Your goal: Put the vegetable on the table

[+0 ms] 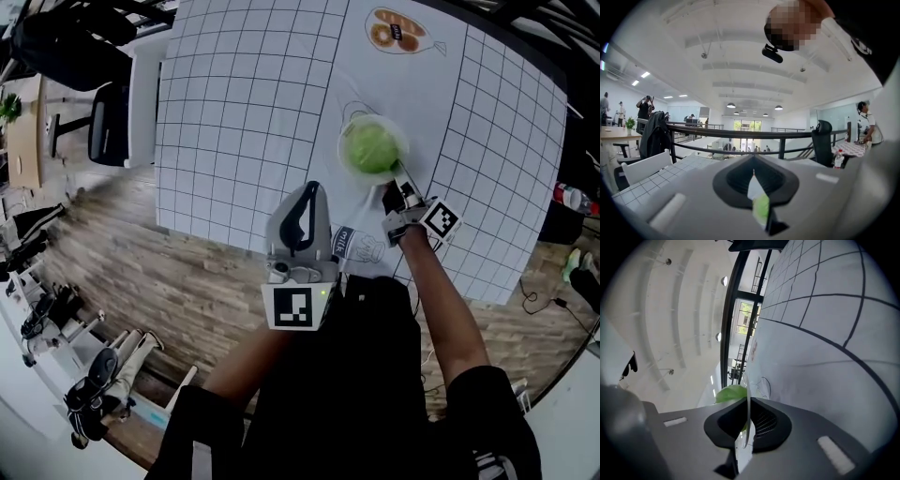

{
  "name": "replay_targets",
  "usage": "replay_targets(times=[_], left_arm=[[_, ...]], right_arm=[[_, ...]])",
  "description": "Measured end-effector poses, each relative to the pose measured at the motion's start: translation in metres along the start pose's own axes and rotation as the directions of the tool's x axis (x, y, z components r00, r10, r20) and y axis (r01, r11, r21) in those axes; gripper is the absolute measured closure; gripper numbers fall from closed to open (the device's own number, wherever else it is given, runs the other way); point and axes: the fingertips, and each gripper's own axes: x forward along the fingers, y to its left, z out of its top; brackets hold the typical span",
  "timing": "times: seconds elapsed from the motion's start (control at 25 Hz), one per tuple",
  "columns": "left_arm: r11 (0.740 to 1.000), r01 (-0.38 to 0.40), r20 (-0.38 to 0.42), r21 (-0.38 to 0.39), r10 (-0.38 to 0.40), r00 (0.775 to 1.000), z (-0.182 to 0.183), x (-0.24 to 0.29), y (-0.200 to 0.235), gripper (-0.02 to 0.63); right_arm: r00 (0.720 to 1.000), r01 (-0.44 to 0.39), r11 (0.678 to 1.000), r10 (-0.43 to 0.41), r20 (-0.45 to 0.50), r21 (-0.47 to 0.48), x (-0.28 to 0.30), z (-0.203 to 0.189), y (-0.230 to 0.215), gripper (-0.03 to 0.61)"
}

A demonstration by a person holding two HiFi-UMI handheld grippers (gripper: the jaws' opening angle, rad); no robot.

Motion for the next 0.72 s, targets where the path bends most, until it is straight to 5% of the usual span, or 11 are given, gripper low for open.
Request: replay_targets(times=[0.4,0.72], left_arm=[[1.000,-0.016,-0.009,0.002,0.016,1.000,-0.007,-0.006,0.005,0.606],[1.000,-0.016,-0.016,-0.005,0.016,1.000,-0.011,-0.008,0.008,0.606]], right_arm=[[0.999,0.042,0.999,-0.042,-0.006,0.004,0.012,-0.006,-0.013,0.566],[0.992,0.125,0.985,-0.125,-0.001,0.118,0.017,-0.015,-0.022,0.563]])
